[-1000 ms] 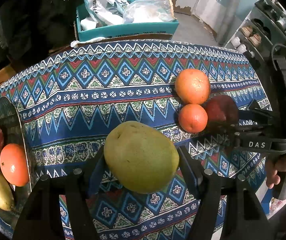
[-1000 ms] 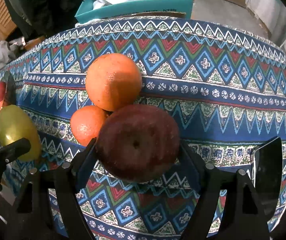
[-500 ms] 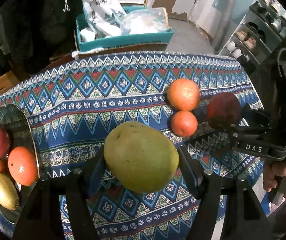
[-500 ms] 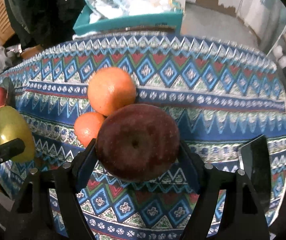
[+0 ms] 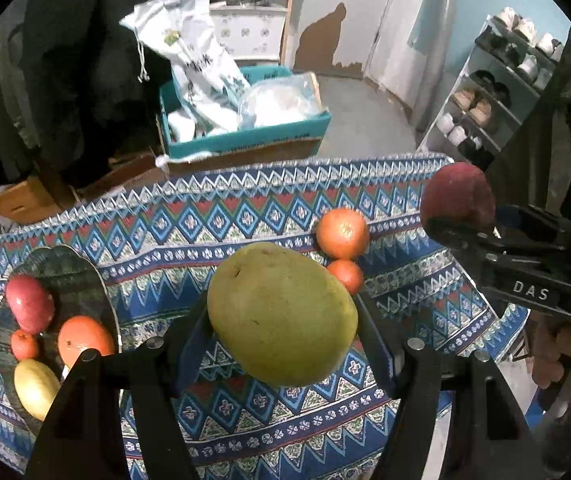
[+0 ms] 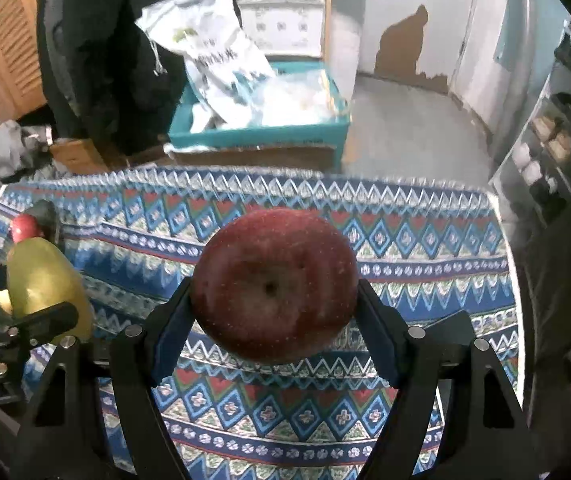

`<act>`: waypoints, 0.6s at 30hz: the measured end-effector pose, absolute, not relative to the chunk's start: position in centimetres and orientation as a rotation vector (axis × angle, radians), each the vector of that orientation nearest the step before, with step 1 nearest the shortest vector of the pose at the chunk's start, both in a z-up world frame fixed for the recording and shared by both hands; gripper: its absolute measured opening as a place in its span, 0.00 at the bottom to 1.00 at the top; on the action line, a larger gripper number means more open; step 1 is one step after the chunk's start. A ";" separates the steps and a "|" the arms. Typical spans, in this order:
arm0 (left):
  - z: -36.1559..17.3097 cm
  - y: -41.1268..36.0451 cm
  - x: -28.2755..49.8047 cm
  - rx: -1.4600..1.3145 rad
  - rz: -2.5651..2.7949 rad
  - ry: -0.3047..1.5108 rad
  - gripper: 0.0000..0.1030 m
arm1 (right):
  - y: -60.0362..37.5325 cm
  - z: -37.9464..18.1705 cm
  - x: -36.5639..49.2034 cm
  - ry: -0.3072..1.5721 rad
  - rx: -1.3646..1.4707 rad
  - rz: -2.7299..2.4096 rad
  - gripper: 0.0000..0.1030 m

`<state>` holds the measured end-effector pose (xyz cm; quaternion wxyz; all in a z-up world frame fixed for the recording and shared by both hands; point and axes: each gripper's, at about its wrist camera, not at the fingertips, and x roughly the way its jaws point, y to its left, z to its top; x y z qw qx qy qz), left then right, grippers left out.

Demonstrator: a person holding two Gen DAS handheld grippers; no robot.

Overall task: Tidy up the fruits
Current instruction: 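Close the right tool on the red apple and lift while the left tool lifts the pear, then carry the pear with the left tool over the green plate while the right tool carries the apple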

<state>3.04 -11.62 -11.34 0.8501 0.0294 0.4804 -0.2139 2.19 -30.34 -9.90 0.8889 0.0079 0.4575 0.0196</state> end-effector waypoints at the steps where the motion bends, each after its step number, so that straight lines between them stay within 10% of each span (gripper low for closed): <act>1: -10.9 -11.5 2.9 0.061 -0.451 1.002 0.68 | -30.0 -9.6 2.2 0.942 0.016 0.043 0.75; 18: -5.3 -9.8 1.0 0.042 -0.471 0.856 0.68 | -27.9 -3.1 -0.6 0.794 0.015 0.072 0.75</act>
